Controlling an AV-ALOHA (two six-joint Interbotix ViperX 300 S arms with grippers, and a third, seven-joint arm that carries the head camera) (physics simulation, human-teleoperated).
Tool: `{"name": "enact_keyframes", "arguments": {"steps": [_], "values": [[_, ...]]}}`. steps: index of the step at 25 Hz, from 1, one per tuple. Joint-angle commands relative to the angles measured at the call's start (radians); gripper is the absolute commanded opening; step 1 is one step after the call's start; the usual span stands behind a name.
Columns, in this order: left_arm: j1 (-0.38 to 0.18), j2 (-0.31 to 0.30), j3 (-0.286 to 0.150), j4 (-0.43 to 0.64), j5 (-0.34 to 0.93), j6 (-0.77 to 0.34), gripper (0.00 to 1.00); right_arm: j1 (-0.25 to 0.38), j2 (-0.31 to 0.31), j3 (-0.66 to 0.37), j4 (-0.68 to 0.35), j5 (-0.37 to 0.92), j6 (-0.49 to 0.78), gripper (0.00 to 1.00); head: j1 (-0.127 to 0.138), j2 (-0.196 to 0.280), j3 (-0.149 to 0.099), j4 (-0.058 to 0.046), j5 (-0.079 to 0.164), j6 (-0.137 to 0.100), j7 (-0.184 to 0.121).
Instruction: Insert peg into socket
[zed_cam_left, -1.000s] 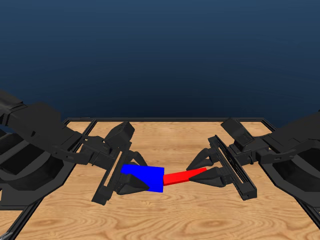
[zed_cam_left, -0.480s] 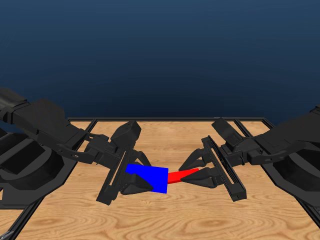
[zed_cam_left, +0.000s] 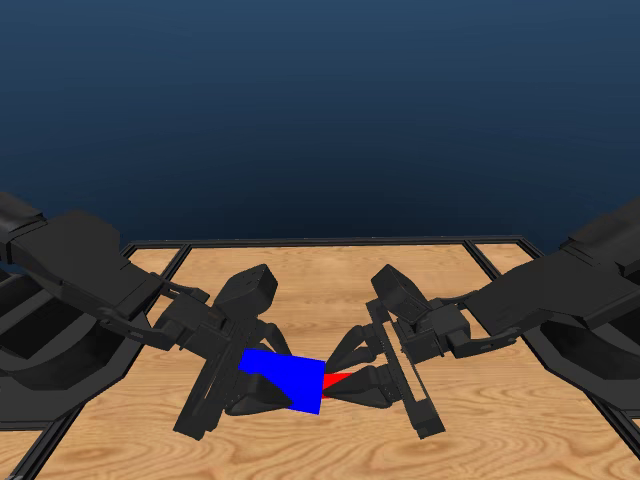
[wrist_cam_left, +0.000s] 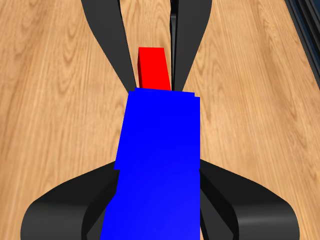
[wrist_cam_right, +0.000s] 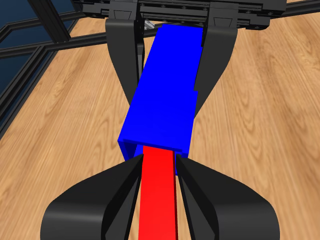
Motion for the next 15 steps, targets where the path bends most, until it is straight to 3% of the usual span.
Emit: {"name": "enact_keyframes", "arguments": {"steps": [1,6,8,15], "values": [[0.029,-0.027,-0.017,0.001,-0.071,0.013,0.0,0.001,-0.033,-0.03,0.0,-0.045,0.016,1.0,0.008,-0.021,-0.012,0.003,-0.013,0.008,-0.009],[0.032,-0.027,-0.014,0.007,-0.067,0.002,0.0,0.002,-0.056,0.014,0.018,-0.045,0.021,1.0,0.011,-0.03,-0.009,0.004,-0.015,0.011,-0.013],[0.022,-0.052,-0.011,-0.02,-0.098,0.004,0.0,0.0,-0.084,0.049,0.036,-0.037,0.024,1.0,0.014,-0.038,-0.006,0.005,-0.015,0.015,-0.02],[0.004,-0.017,0.028,-0.067,-0.202,0.067,0.0,-0.043,-0.204,0.234,0.092,-0.07,0.04,1.0,0.026,-0.048,-0.003,0.007,-0.019,0.014,-0.038]]}}
